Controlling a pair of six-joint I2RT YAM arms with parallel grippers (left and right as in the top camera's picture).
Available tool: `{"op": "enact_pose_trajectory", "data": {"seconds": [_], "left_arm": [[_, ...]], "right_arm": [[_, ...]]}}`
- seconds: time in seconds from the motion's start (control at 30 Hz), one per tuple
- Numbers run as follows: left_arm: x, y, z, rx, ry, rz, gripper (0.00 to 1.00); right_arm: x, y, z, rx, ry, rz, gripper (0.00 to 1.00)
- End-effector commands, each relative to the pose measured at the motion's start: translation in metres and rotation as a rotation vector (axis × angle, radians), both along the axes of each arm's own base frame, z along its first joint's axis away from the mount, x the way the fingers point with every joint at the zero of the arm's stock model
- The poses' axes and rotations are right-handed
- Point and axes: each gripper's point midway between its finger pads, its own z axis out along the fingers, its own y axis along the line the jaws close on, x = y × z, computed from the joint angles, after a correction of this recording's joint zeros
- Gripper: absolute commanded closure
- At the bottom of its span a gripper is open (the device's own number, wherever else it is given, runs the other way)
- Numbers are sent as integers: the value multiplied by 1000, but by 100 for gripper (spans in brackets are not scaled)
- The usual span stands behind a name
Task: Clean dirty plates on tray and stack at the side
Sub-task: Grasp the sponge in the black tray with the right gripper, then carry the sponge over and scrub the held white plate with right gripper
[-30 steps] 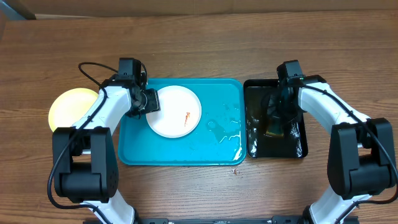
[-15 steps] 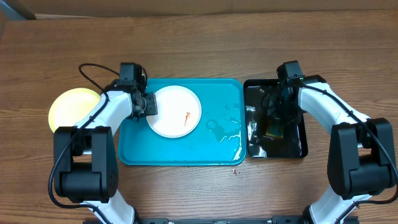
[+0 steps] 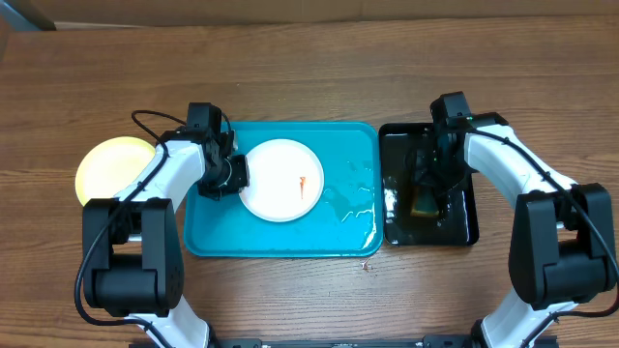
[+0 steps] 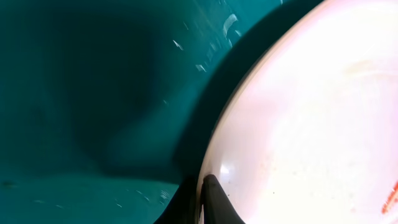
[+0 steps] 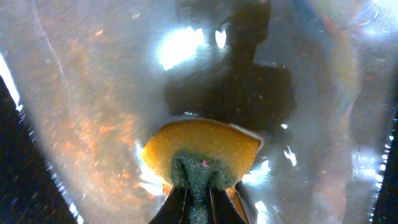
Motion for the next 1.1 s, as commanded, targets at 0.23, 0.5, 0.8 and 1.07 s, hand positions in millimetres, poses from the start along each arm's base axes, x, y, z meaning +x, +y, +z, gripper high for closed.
{"op": "enact_pose_trajectory", "data": {"seconds": [0.23, 0.5, 0.8, 1.07], "left_arm": [[7, -19, 7, -101, 2, -21, 62], [19, -24, 12, -104, -47, -33, 96], [-4, -27, 9, -110, 70, 56, 96], [-13, -27, 9, -114, 116, 73, 96]], "right_arm": [[23, 14, 70, 42, -74, 87, 96], [22, 16, 83, -11, -90, 141, 96], [28, 18, 86, -283, -164, 247, 96], [36, 91, 90, -132, -286, 361, 96]]}}
